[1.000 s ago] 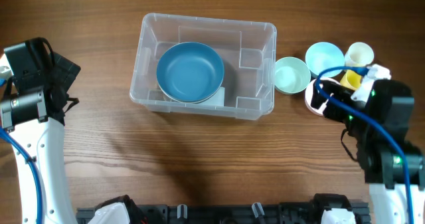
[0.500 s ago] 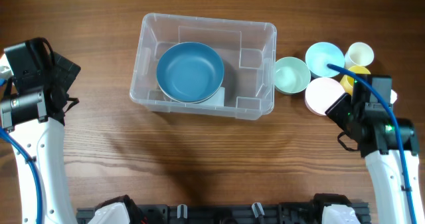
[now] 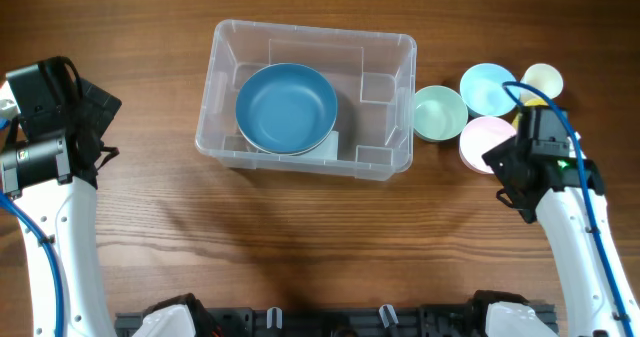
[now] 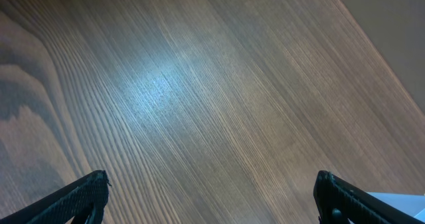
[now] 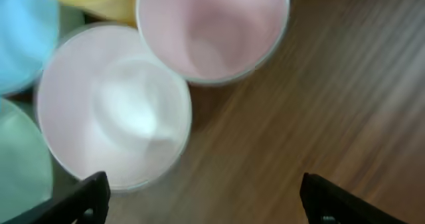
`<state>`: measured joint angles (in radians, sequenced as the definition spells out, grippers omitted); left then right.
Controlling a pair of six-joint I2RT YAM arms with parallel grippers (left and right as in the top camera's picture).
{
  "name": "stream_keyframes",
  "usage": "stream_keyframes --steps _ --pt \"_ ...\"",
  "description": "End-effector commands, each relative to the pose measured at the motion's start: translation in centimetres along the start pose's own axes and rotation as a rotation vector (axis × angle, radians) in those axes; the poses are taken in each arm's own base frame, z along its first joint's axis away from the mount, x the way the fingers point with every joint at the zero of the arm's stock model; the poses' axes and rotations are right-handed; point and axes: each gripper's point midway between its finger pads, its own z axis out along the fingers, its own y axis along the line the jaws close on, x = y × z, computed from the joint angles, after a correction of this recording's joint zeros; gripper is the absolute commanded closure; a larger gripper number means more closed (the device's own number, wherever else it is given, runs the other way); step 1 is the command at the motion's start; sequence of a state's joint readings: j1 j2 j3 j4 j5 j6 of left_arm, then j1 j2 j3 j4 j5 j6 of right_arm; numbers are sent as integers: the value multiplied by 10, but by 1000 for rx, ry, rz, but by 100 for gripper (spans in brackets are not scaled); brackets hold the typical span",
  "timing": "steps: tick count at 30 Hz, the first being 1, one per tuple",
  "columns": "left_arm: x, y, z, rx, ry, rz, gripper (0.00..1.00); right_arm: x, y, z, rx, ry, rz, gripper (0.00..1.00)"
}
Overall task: Pack container
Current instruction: 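Move the right gripper to the pink bowl and grasp its rim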
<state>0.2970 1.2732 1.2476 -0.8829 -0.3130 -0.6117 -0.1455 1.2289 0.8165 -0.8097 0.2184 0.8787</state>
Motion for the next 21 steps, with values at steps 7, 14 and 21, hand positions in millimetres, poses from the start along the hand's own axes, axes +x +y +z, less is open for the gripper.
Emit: stream_keyframes --steps 7,14,21 --pt "-5 -1 -2 7 -11 -8 0 13 15 40 -127 91 33 14" --pt "-5 -1 -3 6 -11 -8 0 13 25 60 -134 108 55 24" --pt "-5 -1 -2 7 -11 -8 0 16 25 68 -121 121 53 52"
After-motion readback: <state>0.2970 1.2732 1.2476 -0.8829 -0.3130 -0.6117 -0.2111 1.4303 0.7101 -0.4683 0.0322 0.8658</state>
